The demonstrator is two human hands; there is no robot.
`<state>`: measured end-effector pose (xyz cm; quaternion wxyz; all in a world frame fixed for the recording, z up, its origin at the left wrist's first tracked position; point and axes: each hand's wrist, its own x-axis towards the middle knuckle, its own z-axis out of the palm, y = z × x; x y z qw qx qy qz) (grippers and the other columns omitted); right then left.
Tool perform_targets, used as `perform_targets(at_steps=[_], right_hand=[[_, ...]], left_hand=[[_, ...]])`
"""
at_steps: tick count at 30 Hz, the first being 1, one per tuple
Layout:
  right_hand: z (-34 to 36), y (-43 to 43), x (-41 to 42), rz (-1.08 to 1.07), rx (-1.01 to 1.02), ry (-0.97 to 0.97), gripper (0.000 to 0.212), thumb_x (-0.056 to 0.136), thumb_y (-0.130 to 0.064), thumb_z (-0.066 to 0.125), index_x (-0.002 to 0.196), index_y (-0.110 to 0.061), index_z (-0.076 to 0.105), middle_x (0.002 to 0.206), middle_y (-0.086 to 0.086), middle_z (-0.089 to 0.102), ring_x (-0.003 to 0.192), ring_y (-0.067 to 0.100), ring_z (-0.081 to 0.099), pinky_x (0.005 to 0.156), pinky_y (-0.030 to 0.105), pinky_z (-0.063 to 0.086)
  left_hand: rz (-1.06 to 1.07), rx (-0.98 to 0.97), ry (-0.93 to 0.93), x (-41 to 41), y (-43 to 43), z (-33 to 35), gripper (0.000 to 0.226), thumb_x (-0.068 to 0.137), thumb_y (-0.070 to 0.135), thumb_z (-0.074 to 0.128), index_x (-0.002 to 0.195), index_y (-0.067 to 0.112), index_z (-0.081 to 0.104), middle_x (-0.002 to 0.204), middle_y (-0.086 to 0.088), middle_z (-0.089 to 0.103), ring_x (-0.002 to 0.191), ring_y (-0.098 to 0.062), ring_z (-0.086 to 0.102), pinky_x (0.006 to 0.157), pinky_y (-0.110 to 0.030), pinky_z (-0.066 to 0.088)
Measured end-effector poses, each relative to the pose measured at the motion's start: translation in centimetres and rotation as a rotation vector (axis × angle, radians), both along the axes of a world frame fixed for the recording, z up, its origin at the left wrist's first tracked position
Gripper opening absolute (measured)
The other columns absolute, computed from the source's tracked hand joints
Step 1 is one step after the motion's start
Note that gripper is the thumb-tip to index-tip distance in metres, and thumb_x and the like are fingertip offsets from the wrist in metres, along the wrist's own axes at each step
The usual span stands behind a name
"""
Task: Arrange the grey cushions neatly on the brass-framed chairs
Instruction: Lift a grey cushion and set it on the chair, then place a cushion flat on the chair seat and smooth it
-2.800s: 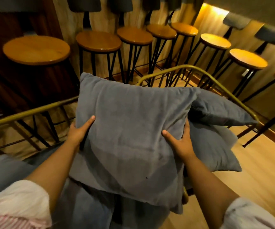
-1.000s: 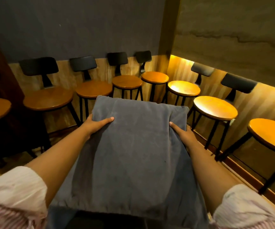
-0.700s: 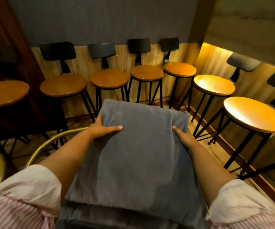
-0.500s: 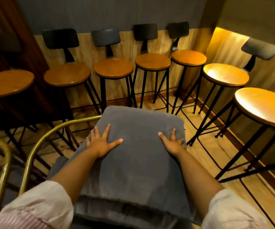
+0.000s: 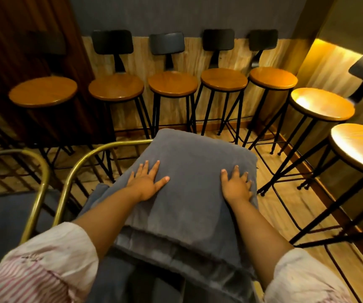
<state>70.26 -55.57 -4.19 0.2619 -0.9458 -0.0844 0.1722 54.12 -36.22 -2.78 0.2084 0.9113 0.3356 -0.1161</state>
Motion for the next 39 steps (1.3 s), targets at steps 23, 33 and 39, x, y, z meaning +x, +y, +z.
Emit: perform_targets(at_steps=[23, 33, 39], right_hand=[[5.1, 26.7, -51.2, 0.900, 0.423, 0.080, 0.050, 0.096, -0.036, 0.049, 0.135, -0.004, 0.051, 0.138, 0.019, 0.053, 0.131, 0.032, 0.048, 0.106, 0.034, 0.036], [2.2, 36.0, -64.7, 1.116, 0.361, 0.270, 0.049, 0.097, -0.031, 0.048, 0.136, -0.002, 0.048, 0.143, 0.018, 0.049, 0.132, 0.032, 0.045, 0.106, 0.036, 0.035], [-2.7, 44.6, -68.2, 1.031, 0.264, 0.434, 0.056, 0.096, -0.041, 0.047, 0.140, -0.006, 0.043, 0.147, 0.015, 0.044, 0.133, 0.033, 0.044, 0.108, 0.043, 0.038]], left_hand=[[0.655, 0.000, -0.257, -57.1, 10.5, 5.9, 0.067, 0.094, 0.054, 0.038, 0.147, 0.015, 0.030, 0.154, -0.009, 0.034, 0.140, -0.028, 0.034, 0.115, -0.046, 0.028], [1.064, -0.107, -0.501, -72.3, 15.7, 2.6, 0.066, 0.094, 0.041, 0.049, 0.146, 0.004, 0.033, 0.154, -0.013, 0.035, 0.143, -0.027, 0.032, 0.114, -0.031, 0.023], [1.162, -0.237, -0.568, -77.7, 22.9, -1.0, 0.075, 0.090, 0.051, 0.050, 0.149, 0.013, 0.027, 0.154, -0.002, 0.033, 0.143, -0.022, 0.030, 0.117, -0.039, 0.027]])
